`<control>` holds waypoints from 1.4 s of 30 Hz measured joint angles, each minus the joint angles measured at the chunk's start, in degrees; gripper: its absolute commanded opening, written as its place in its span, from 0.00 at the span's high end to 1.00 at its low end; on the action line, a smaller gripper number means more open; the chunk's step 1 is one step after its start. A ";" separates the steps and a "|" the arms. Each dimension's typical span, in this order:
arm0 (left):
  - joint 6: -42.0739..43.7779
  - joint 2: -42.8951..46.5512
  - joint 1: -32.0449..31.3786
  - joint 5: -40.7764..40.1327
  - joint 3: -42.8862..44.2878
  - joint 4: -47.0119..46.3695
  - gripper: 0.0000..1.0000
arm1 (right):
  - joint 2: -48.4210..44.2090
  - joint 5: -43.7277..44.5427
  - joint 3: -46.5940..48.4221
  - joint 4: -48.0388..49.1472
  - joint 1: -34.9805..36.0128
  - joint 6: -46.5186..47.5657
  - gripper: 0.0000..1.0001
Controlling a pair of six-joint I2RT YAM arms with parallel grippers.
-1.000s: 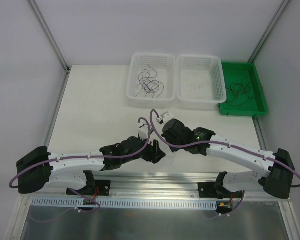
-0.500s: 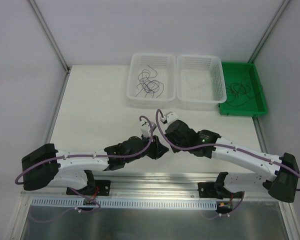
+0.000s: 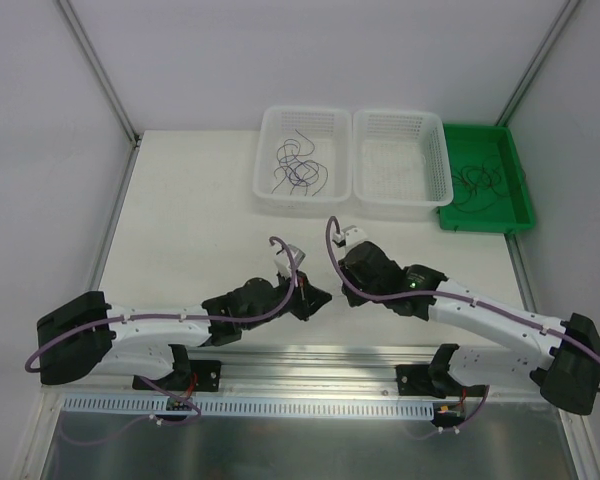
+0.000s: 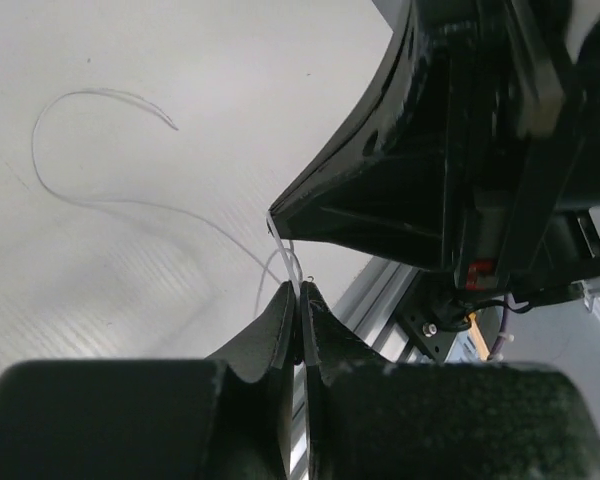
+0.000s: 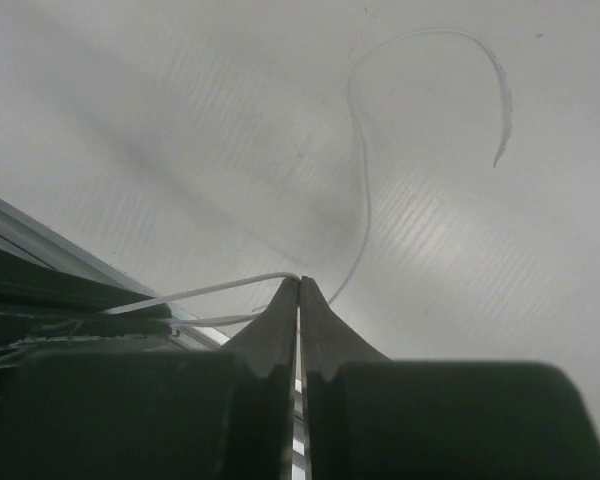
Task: Untangle the cables
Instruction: Untie the cable.
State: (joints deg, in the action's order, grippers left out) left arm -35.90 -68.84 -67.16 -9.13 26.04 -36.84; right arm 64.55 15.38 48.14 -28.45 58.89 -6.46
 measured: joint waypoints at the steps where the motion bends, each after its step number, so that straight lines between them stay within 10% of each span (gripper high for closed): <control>1: 0.55 0.74 0.00 0.00 -1.38 -1.33 1.00 | -0.79 -2.05 -1.57 1.97 -1.03 -1.09 0.99; 12: 6.99 5.53 0.02 0.09 -13.27 -18.86 1.00 | -3.43 -22.99 -8.66 13.38 -9.03 -5.11 0.99; 19: 10.14 5.31 0.00 0.07 -14.03 -23.23 1.00 | -3.21 -29.11 -10.56 14.60 -9.86 -3.89 0.57; 31: 9.35 5.53 0.00 -1.90 -8.61 -16.74 1.00 | -22.40 -25.62 -7.17 4.15 -10.43 9.40 0.59; 42: 7.93 5.99 0.00 -1.40 -6.73 -12.48 1.00 | -22.16 -34.21 -10.14 11.58 -10.45 13.75 0.62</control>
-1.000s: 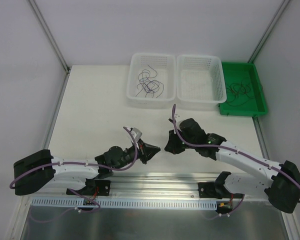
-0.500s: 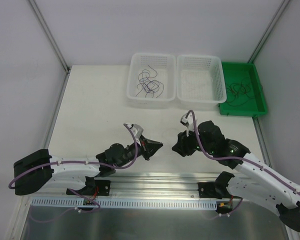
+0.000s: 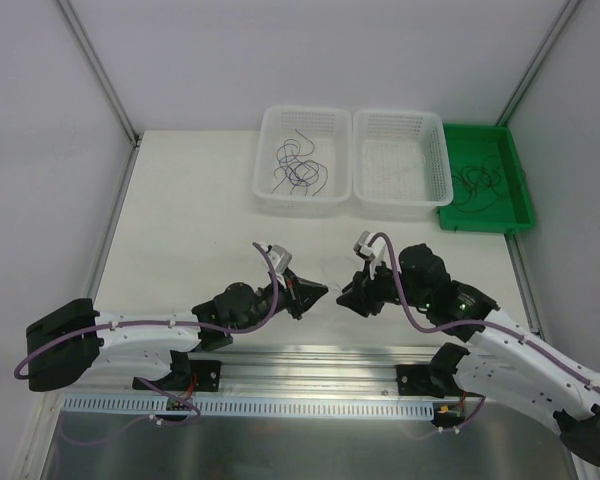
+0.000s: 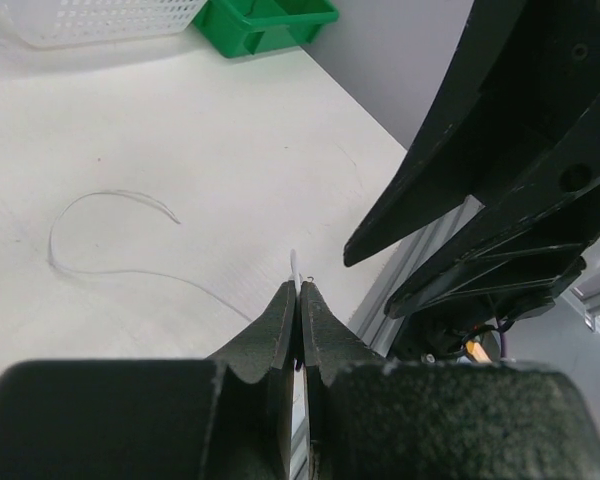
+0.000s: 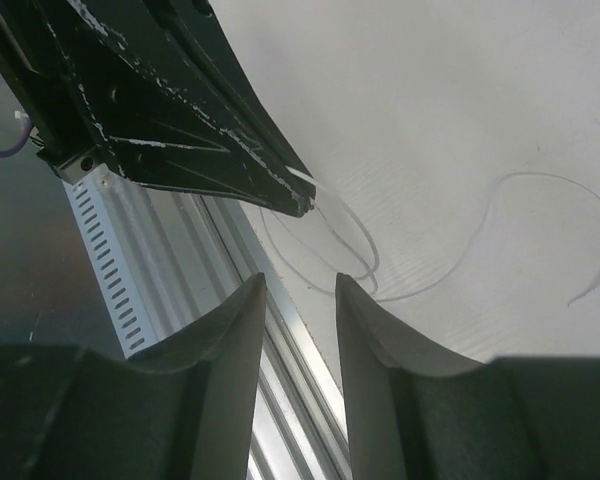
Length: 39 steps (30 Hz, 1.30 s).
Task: Untangle the cables
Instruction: Untie the cable.
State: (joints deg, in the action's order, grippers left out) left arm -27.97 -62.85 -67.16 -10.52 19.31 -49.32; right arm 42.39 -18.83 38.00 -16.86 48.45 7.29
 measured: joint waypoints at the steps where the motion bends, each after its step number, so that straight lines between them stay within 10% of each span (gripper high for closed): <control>1: -0.15 0.00 0.00 0.11 0.11 0.28 1.00 | 0.52 -0.24 -0.26 0.74 0.00 0.52 0.62; 23: -3.32 2.32 0.00 4.09 1.11 2.67 1.00 | 4.79 -5.90 -1.07 6.34 -0.09 6.73 0.67; 28: -3.63 3.08 0.00 4.13 1.11 2.73 1.00 | 5.33 -6.01 -1.11 6.80 -0.37 7.06 0.99; 32: -3.61 3.52 0.00 3.98 1.11 3.63 1.00 | 5.31 -6.08 -1.09 6.75 -0.42 6.91 0.99; 39: -2.56 5.03 0.00 -0.22 1.03 7.48 0.20 | 4.74 -1.70 -0.33 4.39 -0.48 3.87 0.99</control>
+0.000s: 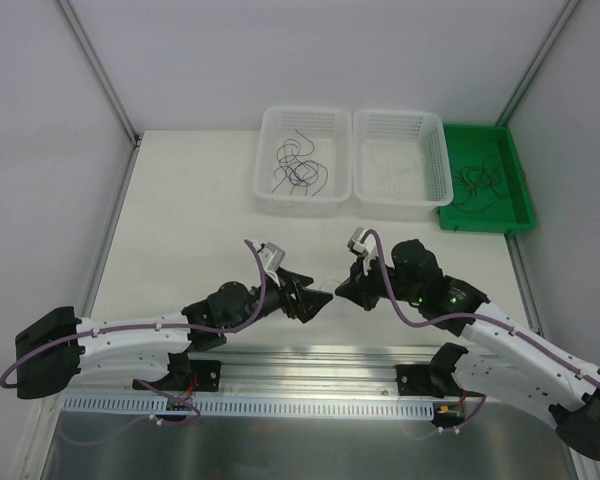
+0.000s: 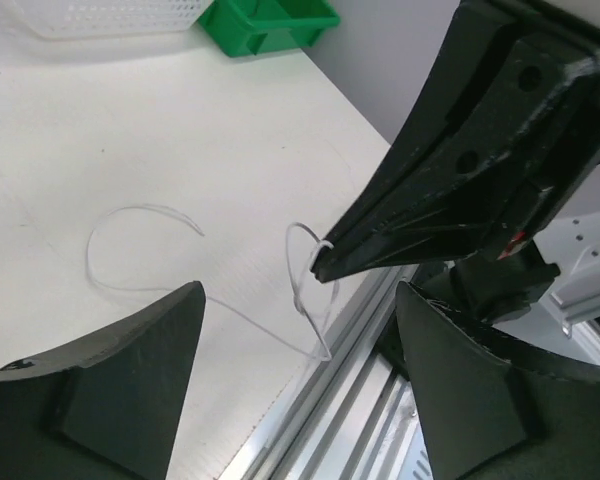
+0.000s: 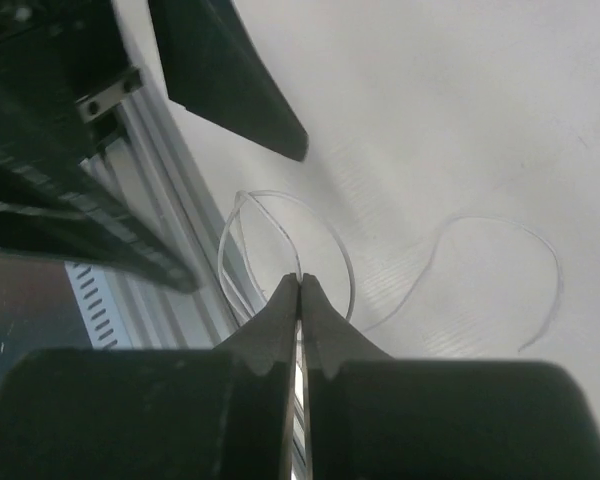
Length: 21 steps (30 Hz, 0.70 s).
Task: Untangle the cables
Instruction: Untie the cable.
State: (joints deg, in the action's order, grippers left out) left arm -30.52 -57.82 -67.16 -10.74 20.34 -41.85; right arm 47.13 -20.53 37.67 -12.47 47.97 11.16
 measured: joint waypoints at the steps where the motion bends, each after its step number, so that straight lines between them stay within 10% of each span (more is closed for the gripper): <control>1: 0.04 0.83 0.02 -0.55 -0.13 0.35 0.18 | 0.02 1.57 0.26 -0.31 0.00 -1.05 0.99; 9: -0.31 4.46 0.00 -2.73 -0.90 -0.37 0.13 | -0.66 13.05 -0.70 2.43 1.16 -14.03 0.99; 21: -7.45 -8.09 0.00 -6.25 -0.74 -5.42 0.38 | -3.61 26.29 -4.37 8.00 7.10 -21.51 0.99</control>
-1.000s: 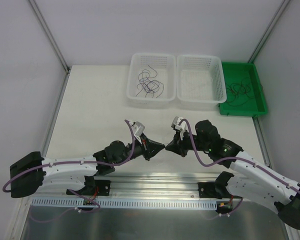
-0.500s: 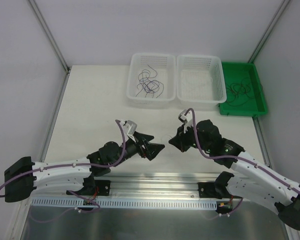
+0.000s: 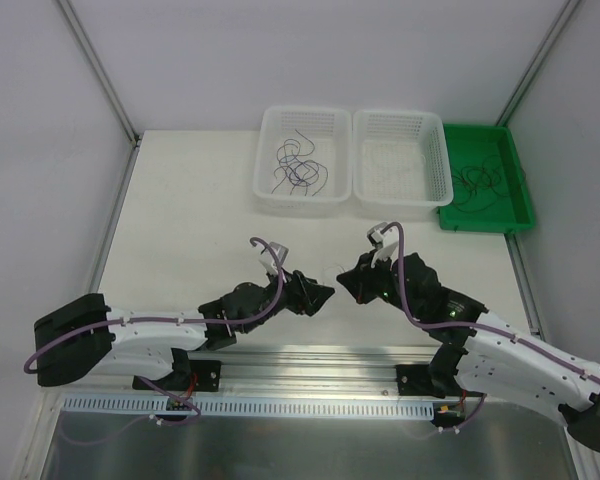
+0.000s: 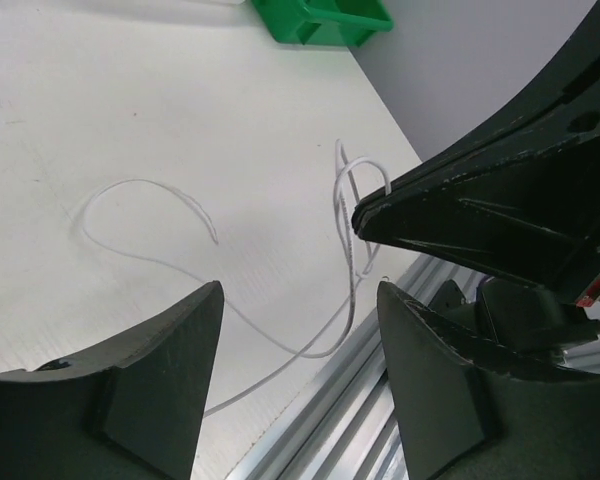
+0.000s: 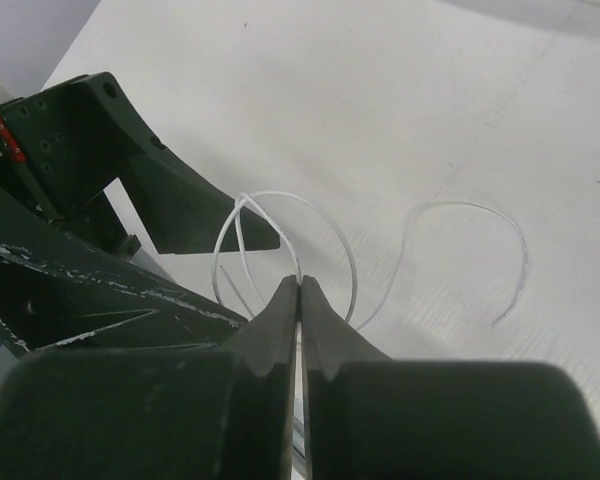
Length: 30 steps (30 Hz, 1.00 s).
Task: Untangle the cables
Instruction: Untie the cable.
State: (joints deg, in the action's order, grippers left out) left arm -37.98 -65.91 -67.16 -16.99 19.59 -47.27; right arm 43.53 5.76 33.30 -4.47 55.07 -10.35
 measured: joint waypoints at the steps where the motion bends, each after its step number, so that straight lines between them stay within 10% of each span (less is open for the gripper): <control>1: -0.39 -0.68 0.00 -0.11 0.17 -0.63 0.39 | -0.02 0.35 -0.26 0.20 0.09 -0.22 0.99; 25: -4.42 -6.73 0.00 -3.65 0.90 -7.54 1.00 | 0.20 1.79 -1.33 2.75 1.51 -1.44 0.99; 30: -0.79 -6.16 0.00 -4.46 1.42 -3.69 1.00 | 0.26 1.27 -0.46 -0.68 1.55 0.00 0.99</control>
State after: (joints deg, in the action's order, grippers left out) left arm -38.76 -72.07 -67.16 -21.45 21.02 -50.96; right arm 43.79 7.03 32.84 -5.15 56.62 -10.35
